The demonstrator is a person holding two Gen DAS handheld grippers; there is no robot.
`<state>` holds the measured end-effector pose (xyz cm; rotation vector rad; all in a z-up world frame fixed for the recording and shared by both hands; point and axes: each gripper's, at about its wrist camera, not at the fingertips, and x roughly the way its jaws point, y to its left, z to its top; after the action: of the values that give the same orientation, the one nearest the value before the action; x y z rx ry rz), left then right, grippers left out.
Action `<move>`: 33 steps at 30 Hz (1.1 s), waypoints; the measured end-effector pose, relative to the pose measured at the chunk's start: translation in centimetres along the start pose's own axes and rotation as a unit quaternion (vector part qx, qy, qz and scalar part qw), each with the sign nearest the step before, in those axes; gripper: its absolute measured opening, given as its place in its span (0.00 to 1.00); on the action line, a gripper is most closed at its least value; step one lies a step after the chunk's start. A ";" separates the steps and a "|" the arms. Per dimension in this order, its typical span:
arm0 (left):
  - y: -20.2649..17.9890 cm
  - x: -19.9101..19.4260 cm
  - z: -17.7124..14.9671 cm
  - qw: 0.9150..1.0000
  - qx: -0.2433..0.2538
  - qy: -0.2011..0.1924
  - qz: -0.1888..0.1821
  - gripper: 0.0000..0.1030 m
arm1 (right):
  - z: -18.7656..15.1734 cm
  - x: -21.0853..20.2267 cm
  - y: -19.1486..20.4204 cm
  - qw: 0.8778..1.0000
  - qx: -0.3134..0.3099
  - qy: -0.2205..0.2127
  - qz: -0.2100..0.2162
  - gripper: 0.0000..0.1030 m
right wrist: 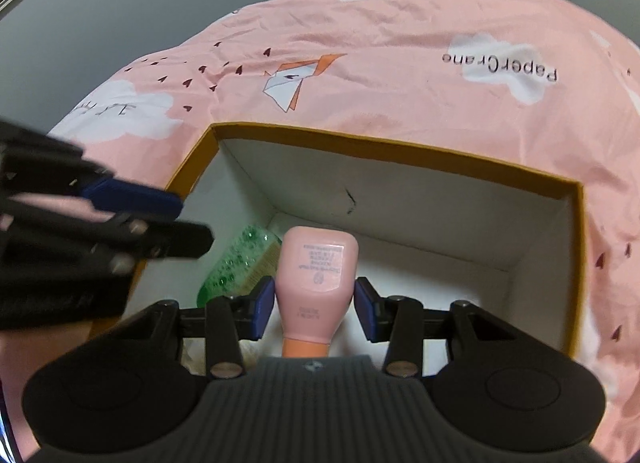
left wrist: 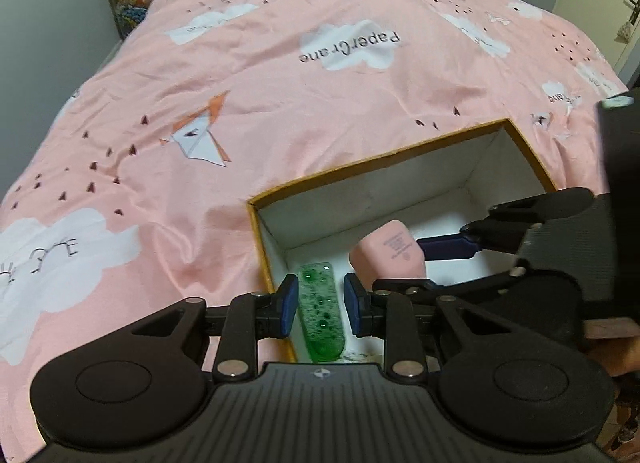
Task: Organize rigid objects
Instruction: 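Lower the green bottle with the left tool while the right tool lowers the pink tube into the box, then open both tools to release the bottles and lift them out of the box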
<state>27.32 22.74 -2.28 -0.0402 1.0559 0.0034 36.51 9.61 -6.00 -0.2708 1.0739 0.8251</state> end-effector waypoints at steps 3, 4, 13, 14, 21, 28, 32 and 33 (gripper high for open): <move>0.6 -0.2 -0.1 1.000 -0.010 -0.007 -0.003 0.30 | 0.5 1.3 0.2 1.000 0.013 0.010 -0.008 0.42; 0.8 -0.2 -0.1 1.000 -0.013 -0.007 -0.007 0.30 | 0.6 1.7 0.1 1.000 0.022 0.013 -0.007 0.42; 1.6 -0.1 -0.3 0.999 -0.024 -0.017 -0.016 0.28 | 0.8 3.4 -0.3 0.996 0.078 0.033 0.024 0.42; 1.6 0.0 -0.3 0.999 -0.023 -0.019 -0.016 0.28 | 0.8 3.4 -0.3 0.996 0.078 0.034 0.026 0.41; 1.3 -0.1 -0.6 1.000 -0.019 -0.018 -0.012 0.28 | 0.9 2.3 0.1 0.999 0.049 0.022 0.007 0.39; 0.4 -0.5 -1.0 1.000 -0.011 -0.018 -0.012 0.28 | 0.3 0.3 0.2 0.999 0.026 0.018 -0.001 0.39; -0.7 -2.2 -1.2 0.999 0.002 -0.032 -0.017 0.32 | -0.5 -2.7 0.6 1.000 -0.009 -0.007 -0.017 0.53; -1.1 -2.9 -1.2 0.999 0.008 -0.039 -0.021 0.33 | -0.8 -3.6 0.7 1.000 -0.016 -0.015 -0.018 0.56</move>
<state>24.85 21.65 -0.31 -0.0473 0.9768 -0.0408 34.66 7.90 -3.14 -0.3028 1.0250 0.8122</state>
